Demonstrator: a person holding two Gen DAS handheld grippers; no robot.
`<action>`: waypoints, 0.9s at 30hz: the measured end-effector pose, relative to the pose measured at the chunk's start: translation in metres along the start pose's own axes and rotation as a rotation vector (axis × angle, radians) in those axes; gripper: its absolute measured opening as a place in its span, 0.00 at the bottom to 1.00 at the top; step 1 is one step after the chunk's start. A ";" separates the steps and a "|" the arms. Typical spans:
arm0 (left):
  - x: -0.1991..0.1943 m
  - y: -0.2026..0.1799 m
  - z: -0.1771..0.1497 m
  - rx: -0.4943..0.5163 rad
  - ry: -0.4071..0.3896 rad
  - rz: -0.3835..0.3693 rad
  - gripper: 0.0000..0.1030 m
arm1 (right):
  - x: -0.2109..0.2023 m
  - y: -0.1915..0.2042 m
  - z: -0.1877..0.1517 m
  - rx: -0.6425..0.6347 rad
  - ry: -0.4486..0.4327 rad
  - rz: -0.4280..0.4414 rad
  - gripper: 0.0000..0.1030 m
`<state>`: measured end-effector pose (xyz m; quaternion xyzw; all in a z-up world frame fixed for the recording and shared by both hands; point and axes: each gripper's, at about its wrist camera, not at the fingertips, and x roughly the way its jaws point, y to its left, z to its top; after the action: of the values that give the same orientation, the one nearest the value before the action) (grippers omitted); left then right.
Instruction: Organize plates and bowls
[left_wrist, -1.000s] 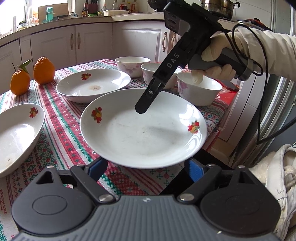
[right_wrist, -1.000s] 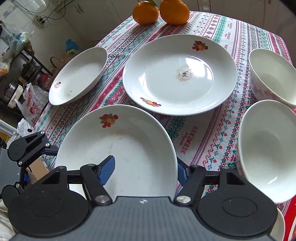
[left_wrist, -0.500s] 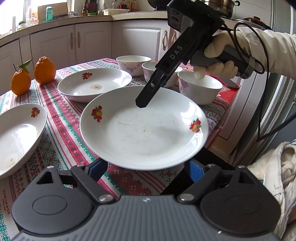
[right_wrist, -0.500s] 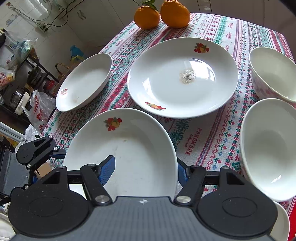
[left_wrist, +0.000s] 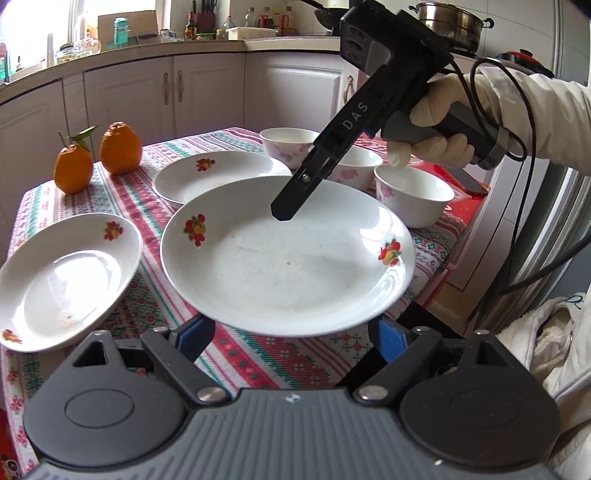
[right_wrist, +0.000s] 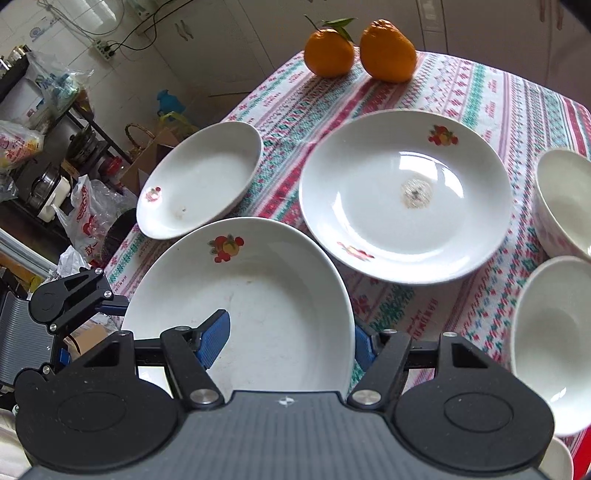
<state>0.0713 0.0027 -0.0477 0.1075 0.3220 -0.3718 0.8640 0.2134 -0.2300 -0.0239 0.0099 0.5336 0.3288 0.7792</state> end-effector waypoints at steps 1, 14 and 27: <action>-0.003 0.003 0.000 -0.004 -0.003 0.007 0.87 | 0.001 0.003 0.004 -0.010 -0.002 0.002 0.71; -0.035 0.048 -0.006 -0.078 -0.022 0.127 0.87 | 0.033 0.047 0.067 -0.129 0.000 0.062 0.71; -0.047 0.094 -0.014 -0.158 -0.016 0.228 0.87 | 0.082 0.076 0.123 -0.211 0.033 0.120 0.71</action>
<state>0.1070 0.1014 -0.0335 0.0719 0.3290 -0.2454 0.9090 0.2956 -0.0863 -0.0112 -0.0456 0.5071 0.4293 0.7460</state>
